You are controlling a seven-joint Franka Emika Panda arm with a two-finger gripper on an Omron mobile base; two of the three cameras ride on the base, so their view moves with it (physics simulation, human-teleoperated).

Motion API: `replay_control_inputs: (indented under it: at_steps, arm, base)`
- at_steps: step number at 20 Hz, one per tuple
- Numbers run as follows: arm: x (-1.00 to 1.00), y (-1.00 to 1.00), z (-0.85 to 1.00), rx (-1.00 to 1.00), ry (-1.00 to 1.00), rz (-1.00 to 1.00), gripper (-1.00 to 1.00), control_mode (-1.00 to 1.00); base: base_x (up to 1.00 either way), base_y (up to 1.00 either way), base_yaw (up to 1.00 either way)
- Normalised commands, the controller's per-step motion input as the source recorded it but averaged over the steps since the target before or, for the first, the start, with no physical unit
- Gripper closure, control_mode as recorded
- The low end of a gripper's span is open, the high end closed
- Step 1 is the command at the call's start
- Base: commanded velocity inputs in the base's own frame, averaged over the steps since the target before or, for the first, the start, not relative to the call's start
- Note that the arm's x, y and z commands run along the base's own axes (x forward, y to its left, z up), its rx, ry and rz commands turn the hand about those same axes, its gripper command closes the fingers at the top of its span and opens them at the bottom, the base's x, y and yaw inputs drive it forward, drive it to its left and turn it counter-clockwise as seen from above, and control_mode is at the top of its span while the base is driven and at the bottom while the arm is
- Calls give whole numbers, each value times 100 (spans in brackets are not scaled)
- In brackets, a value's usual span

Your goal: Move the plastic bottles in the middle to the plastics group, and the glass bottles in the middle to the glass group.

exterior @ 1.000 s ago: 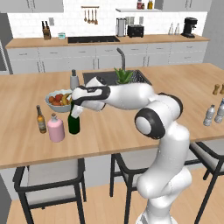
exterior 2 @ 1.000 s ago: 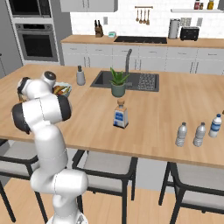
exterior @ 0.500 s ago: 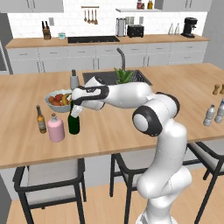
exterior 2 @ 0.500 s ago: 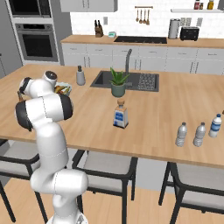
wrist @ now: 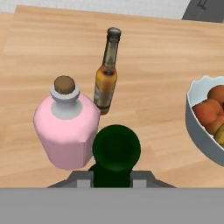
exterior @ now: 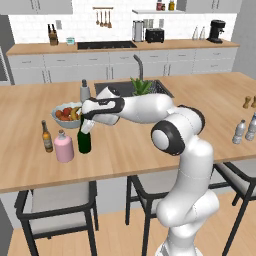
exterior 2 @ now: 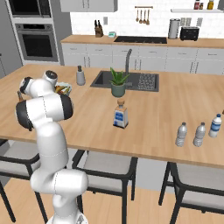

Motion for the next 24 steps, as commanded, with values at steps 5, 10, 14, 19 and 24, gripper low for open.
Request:
replay_control_inputs:
  at_steps: [5,10,14,19,24]
  arm:
    - [0,0,0,0,0,0,-100,-100]
    - [0,0,0,0,0,0,-100,-100]
    - [0,0,0,0,0,0,-100,-100]
    - [0,-5,0,0,0,0,-100,-100]
    - [-4,-37,0,0,0,-2,-100,-100]
  base:
    - [0,0,0]
    - [0,0,0]
    - [0,0,0]
    - [0,0,0]
    - [0,0,0]
